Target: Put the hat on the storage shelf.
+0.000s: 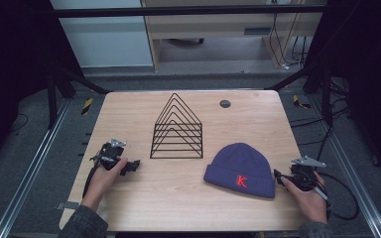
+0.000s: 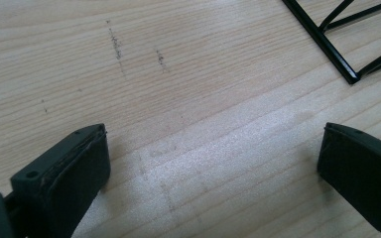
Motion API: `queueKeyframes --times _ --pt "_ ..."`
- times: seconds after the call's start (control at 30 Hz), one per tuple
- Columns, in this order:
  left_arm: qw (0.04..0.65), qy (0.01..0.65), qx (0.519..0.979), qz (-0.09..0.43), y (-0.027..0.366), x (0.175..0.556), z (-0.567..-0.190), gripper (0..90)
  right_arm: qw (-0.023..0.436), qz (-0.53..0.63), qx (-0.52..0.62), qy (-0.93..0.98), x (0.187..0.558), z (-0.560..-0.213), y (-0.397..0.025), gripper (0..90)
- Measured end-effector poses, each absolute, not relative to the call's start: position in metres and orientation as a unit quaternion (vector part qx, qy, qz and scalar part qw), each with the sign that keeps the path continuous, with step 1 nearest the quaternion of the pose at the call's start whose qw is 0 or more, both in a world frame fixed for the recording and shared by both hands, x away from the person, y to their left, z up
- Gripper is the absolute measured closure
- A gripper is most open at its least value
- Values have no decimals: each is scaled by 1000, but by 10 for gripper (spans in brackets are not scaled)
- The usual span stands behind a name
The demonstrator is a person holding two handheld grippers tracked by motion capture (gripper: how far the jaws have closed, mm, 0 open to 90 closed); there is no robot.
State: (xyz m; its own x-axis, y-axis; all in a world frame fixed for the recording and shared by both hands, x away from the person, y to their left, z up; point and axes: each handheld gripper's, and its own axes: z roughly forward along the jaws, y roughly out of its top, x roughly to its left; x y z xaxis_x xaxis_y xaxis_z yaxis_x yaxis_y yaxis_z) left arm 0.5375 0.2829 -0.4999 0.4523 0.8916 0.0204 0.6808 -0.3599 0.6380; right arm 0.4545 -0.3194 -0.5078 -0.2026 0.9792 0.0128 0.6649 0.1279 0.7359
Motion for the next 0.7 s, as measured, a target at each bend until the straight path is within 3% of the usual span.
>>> queueKeyframes --times 0.33,0.43,0.7 --pt "284 489 804 185 283 538 -500 0 246 313 583 708 454 -507 -319 258" --pt "284 490 803 185 283 538 -500 0 243 308 585 710 453 -505 -320 310" --pt "284 489 804 185 283 537 -500 0 266 311 578 706 450 -491 -316 340"
